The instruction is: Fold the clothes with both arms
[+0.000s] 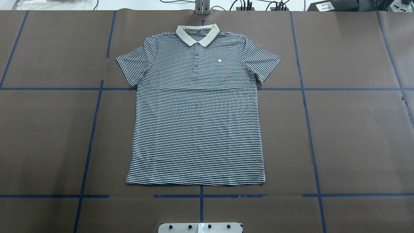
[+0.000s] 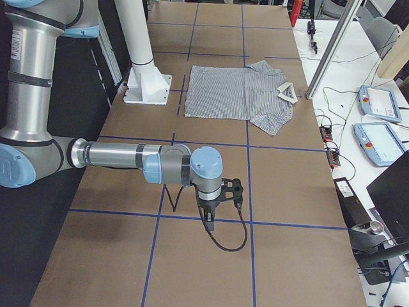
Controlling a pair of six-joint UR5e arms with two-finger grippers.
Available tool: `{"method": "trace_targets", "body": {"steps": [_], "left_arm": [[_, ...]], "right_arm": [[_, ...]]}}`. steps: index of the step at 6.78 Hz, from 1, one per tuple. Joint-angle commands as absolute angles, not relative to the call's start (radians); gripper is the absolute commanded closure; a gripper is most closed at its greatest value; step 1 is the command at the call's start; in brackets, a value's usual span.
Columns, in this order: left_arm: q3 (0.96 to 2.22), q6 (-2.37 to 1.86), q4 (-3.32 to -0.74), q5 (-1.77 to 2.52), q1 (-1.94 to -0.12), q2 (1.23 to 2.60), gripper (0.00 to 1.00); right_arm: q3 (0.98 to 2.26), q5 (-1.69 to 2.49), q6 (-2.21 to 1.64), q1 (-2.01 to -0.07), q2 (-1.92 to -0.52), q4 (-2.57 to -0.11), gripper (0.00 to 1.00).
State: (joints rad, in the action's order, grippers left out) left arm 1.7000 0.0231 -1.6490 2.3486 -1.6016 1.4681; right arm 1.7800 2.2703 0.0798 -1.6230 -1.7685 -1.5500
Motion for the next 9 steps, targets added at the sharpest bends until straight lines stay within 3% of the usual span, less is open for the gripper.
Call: {"method": "trace_targets", "body": {"steps": [1,5,7,9], "left_arm": [[1.703,0.025,-1.649,2.349,-1.601,1.468,0.0],[1.703,0.028,-1.667,2.339,-1.595,1.474,0.0],[1.692,0.02,-1.811,2.349,-1.595,1.489,0.0],[1.668,0.02,-2.011,2.338,-1.594,1.613,0.0]], "right_arm": [[1.781,2.272,0.08,-1.623,-1.77,-1.549,0.0],[1.781,2.273,0.071,-1.586,-1.761,-1.551,0.0],[1.786,2.325,0.068,-1.565,-1.682,-1.44,0.0],[1.705,2.327,0.068,-1.563,-1.6,-1.342,0.0]]}}
